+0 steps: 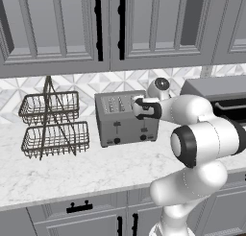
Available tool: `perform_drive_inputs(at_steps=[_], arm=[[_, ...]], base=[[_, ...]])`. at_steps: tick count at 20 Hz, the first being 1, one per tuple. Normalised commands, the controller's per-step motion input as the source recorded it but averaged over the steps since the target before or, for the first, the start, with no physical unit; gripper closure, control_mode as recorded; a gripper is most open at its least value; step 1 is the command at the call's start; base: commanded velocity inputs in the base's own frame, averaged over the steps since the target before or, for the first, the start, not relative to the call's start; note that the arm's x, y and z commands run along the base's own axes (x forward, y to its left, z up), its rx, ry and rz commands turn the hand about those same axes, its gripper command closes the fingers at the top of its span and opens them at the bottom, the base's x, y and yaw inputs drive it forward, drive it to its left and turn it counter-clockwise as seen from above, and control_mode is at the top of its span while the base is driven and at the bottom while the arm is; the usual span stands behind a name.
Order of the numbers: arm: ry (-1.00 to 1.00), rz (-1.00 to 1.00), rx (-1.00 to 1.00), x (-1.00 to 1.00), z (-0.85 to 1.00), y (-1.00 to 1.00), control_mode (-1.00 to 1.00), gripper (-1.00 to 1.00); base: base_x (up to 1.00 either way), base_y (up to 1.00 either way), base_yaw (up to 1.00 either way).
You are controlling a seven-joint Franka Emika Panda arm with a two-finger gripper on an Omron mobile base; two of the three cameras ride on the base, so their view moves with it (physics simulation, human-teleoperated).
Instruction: Start the toaster. Once the lever pops up, take the bread to the plate on the dining counter.
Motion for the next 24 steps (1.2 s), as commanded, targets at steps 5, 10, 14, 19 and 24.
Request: perform_drive_inputs(at_steps=[5,10,14,19,24], arm=[[0.0,0.0,0.0,0.0,0.0,0.0,-1.0,-1.0],[0.0,0.0,0.0,0.0,0.0,0.0,-1.0,-1.0],[0.0,0.0,0.0,0.0,0.0,0.0,-1.0,-1.0],[0.0,0.0,0.0,0.0,0.0,0.0,-1.0,-1.0],[0.0,0.0,0.0,0.0,0.0,0.0,-1.0,-1.0]], base=[[0.0,0.0,0.0],[0.0,0.0,0.0],[0.0,0.0,0.0],[0.0,0.0,0.0],[0.0,0.0,0.0]])
